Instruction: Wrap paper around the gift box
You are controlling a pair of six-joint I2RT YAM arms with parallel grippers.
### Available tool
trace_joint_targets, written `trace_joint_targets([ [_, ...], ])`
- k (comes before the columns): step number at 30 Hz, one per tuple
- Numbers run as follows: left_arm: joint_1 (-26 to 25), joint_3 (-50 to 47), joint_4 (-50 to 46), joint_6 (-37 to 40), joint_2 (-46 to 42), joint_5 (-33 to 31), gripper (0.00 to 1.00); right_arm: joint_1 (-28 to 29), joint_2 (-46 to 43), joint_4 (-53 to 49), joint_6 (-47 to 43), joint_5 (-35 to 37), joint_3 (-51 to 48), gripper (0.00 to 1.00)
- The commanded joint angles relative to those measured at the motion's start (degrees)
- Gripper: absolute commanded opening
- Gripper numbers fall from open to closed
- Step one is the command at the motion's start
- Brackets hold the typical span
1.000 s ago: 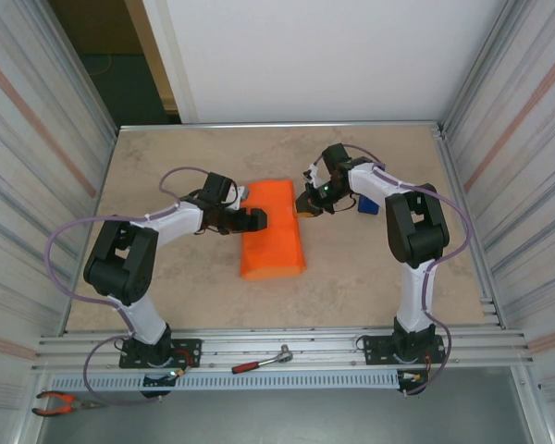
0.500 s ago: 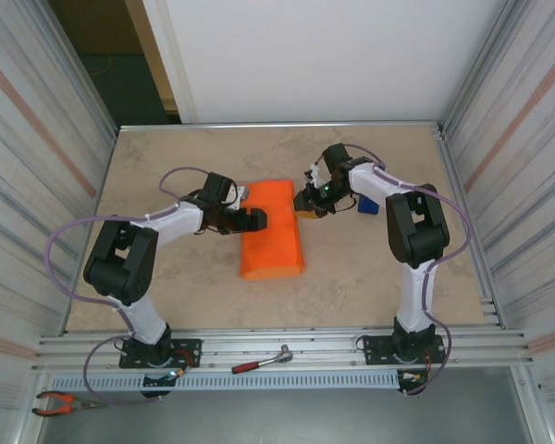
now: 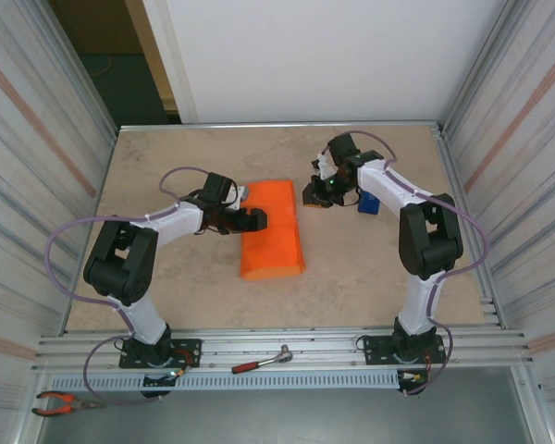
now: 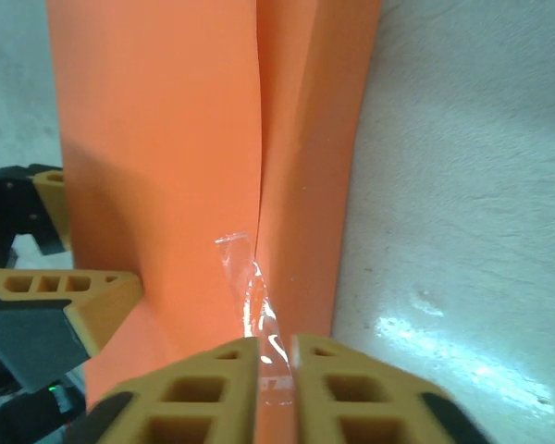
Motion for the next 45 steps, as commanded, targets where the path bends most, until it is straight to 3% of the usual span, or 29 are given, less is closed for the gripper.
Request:
trace_joint_targets([
  [1,-0.07,-2.72,-7.63,2.38,3.88,-10.46,0.86,2.39,-0.95,-5.07,-1.89,8.79,2.67,0.07],
  [3,-0.07,-2.72,-7.63,2.42,4.05,-10.39,0.86,3.46,-0.40,-6.41,-2.54,11.99,3.64,0.02],
  [9,-0.07,-2.72,-7.55,2.26,4.13,-10.39,0.86,6.68,1.54,-8.76,-4.36,18.22,6.06,0.00],
  [19,-0.07,-2.72,-7.63,2.32,3.98,-10.57,0.86,9.27,5.32,-8.68,-4.53,19.17,7.05,0.00],
  [28,-0.08,-2.81,-7.57,2.28,3.97,-10.48,0.86,8.47,4.96,-0.95,0.70,11.80,1.09,0.00],
  [34,-0.07,-2.85,-7.48,2.27,3.98,-10.43,0.86,3.63,-0.08,15.03,11.80,-1.95,-10.56,0.00],
  [38,-0.07,-2.83,-7.52,2.29,3.89,-10.39,0.86,1.40,-2.39,23.40,17.35,-7.40,-16.51,0.00],
  [45,-0.07,-2.95,-7.55,2.19,3.70,-10.39,0.86,-0.66,-6.53,20.91,16.59,-2.05,-16.84,0.00],
])
